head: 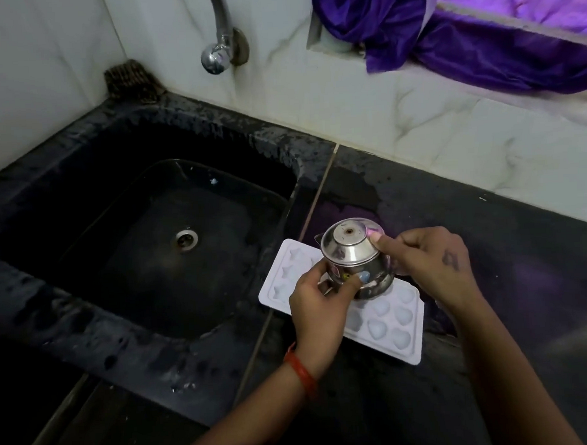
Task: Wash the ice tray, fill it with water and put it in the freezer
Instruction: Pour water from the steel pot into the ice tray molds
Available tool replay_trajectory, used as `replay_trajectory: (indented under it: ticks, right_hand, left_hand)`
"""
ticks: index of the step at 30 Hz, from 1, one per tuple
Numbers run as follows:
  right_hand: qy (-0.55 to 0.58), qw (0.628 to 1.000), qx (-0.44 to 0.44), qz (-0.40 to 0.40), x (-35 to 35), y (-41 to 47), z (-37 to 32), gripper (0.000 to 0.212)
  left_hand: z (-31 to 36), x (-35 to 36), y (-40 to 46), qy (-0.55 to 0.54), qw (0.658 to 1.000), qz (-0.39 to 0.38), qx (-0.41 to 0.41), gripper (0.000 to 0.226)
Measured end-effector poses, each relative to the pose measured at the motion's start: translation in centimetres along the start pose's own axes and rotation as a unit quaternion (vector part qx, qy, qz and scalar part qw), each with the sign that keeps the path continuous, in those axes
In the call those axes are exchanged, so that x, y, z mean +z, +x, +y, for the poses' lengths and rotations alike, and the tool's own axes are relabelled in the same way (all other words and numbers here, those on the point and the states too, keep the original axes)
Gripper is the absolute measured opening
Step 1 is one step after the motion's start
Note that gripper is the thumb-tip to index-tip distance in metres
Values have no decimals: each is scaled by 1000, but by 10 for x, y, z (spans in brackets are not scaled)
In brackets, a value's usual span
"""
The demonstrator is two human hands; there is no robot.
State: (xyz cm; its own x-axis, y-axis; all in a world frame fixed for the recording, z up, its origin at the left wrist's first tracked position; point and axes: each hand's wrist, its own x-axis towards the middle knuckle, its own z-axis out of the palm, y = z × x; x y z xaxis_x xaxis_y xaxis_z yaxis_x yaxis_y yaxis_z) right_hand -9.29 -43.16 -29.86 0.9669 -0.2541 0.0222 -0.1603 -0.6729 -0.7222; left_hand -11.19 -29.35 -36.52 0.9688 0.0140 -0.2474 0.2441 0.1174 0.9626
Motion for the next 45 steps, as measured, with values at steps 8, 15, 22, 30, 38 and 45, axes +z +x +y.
replay_trajectory:
  ticks: [8,15,22,30,38,45]
  right_hand:
    - [-84,996,-17,6,4,2,-9,59]
    - [-112,993,-24,7,8,1,-11,60]
    - [-122,992,-24,9,9,4,-14,58]
    - [-104,994,-20,5,12,5,-10,60]
    - [-16,1000,9,9,9,-1,-4,56]
    - [-11,1000,13,26,-3,-6,-1,53]
  left_hand:
    - [-4,-4,-1,-35,999,-23,-2,21]
    - [-3,-9,-1,-49,998,-40,0,20]
    - [-2,-11,1,-48,998,-45,-6,20]
    - [-3,-13,3,-21,999,-33,-6,18]
    - [-8,-11,10,50,999,-10,14,55]
    - [-4,-4,7,88,995,-35,8,59]
